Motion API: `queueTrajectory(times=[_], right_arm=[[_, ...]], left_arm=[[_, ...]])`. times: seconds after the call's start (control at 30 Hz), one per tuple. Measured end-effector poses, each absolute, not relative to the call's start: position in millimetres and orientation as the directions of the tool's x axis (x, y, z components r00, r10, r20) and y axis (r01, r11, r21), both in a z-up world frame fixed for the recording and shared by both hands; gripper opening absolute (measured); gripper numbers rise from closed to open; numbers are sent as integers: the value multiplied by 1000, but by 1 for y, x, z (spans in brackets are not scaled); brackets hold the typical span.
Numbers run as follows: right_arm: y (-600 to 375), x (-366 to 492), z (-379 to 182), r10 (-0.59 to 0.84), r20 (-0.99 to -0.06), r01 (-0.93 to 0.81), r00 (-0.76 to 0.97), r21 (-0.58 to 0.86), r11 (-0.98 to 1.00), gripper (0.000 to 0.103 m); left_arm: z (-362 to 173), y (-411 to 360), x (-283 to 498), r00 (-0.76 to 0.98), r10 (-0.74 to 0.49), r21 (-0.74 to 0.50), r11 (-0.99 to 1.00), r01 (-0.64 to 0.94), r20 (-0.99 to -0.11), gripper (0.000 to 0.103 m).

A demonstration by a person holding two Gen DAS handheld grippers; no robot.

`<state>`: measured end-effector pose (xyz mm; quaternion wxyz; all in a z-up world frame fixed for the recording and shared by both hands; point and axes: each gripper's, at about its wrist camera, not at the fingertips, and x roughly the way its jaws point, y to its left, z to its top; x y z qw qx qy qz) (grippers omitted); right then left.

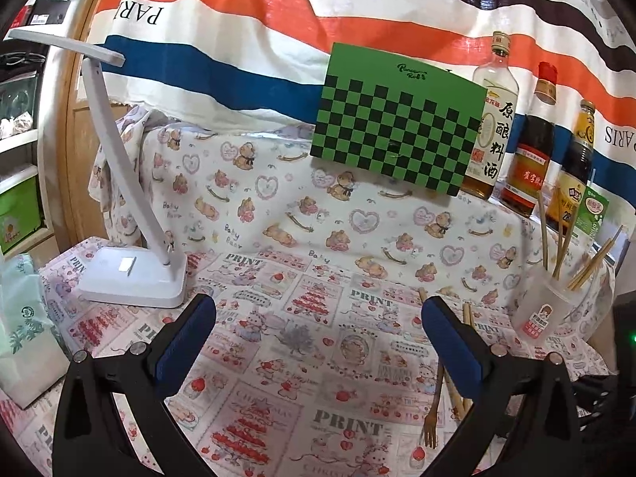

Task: Organize utensils
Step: 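Move both open tools back toward the remaining chopsticks and fork, then close the right tool on a chopstick while the left tool lowers onto another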

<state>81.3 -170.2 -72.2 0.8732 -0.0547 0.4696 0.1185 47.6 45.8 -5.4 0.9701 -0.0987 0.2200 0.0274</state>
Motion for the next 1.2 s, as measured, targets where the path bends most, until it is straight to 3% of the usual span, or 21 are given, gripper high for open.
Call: queueTrajectory(times=[0.17, 0.27, 0.33, 0.67, 1.0, 1.2], right_arm=[[-162, 80, -82, 146, -843, -270, 517, 1, 963, 60], [-163, 78, -80, 155, -838, -267, 524, 12, 964, 50], [-165, 77, -77, 149, -827, -258, 541, 6, 966, 11], [-201, 61, -66, 149, -769, -186, 621, 40, 982, 8], [-246, 12, 10, 182, -470, -177, 864, 54, 983, 6], [-257, 1, 22, 174, -337, -165, 925, 58, 985, 6]], left_arm=[[-4, 44, 47, 902, -2, -185, 979, -86, -432, 103], [-4, 43, 47, 901, -8, -185, 979, -80, -434, 103], [-4, 43, 46, 902, -12, -185, 980, -76, -432, 103], [-5, 40, 47, 897, -7, -168, 983, -75, -442, 103], [-6, 37, 47, 897, -1, -146, 987, -71, -443, 103], [-4, 32, 44, 903, 24, -104, 992, -76, -429, 103]])
